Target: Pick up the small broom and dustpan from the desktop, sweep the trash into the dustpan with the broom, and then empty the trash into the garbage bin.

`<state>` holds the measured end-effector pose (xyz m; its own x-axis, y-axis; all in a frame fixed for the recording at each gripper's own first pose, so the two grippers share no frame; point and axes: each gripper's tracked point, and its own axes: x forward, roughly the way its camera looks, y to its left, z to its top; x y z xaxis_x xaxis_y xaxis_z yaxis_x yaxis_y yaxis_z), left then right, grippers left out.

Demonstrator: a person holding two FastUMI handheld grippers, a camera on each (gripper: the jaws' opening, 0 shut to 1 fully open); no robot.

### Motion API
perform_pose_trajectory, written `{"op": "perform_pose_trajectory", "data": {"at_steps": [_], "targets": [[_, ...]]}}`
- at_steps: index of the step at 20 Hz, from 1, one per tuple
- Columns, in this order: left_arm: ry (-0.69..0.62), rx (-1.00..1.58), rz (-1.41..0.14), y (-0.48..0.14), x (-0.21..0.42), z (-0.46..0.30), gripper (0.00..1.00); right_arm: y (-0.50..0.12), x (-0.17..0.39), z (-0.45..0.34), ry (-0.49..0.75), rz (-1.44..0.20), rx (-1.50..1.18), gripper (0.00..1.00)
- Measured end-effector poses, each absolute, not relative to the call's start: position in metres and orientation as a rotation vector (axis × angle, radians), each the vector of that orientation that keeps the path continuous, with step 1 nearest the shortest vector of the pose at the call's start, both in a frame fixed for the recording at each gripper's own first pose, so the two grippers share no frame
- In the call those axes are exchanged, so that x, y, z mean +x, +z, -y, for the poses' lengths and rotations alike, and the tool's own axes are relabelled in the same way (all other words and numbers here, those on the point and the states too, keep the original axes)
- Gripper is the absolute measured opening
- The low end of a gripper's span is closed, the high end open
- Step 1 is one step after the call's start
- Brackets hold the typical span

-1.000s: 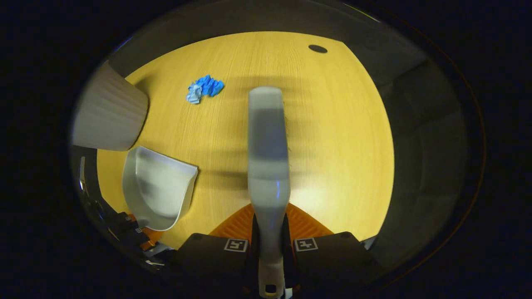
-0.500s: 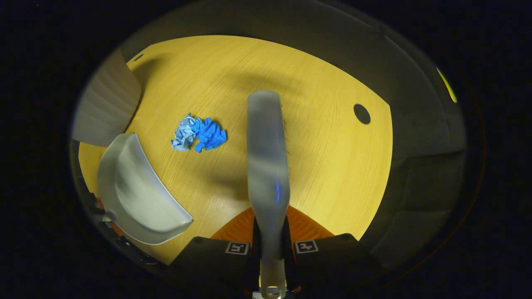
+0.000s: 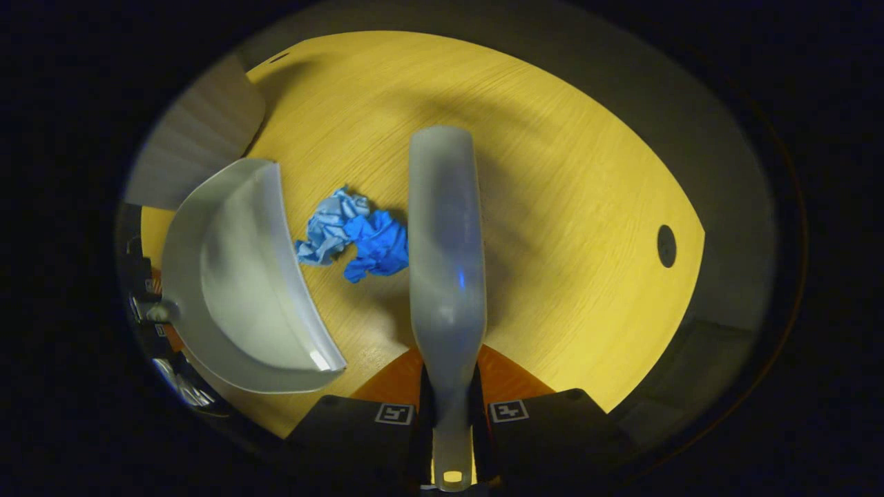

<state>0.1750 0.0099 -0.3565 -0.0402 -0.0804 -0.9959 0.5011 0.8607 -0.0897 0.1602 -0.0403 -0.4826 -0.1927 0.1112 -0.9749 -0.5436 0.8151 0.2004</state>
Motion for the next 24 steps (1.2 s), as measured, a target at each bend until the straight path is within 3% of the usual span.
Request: {"op": "perform_pose_trajectory", "data": {"at_steps": [12, 13, 16, 22, 24], "targets": [[-0.53, 0.389, -1.471, -0.363, 0.178, -0.014, 0.31, -0.487, 0.121, 0.053, 1.134, -1.61, -0.405, 0.25], [-0.524, 0.38, -1.454, -0.363, 0.179, -0.014, 0.28, -0.494, 0.126, 0.064, 1.122, -1.61, -0.445, 0.25], [-0.527, 0.358, -1.419, -0.365, 0.176, -0.012, 0.29, -0.509, 0.142, 0.089, 1.017, -1.629, -0.352, 0.26], [-0.566, 0.322, -1.328, -0.365, 0.18, -0.011, 0.3, -0.494, 0.206, 0.135, 0.846, -1.629, -0.286, 0.26], [-0.584, 0.354, -1.295, -0.367, 0.182, -0.014, 0.29, -0.484, 0.221, 0.151, 0.738, -1.658, -0.248, 0.26]]}}
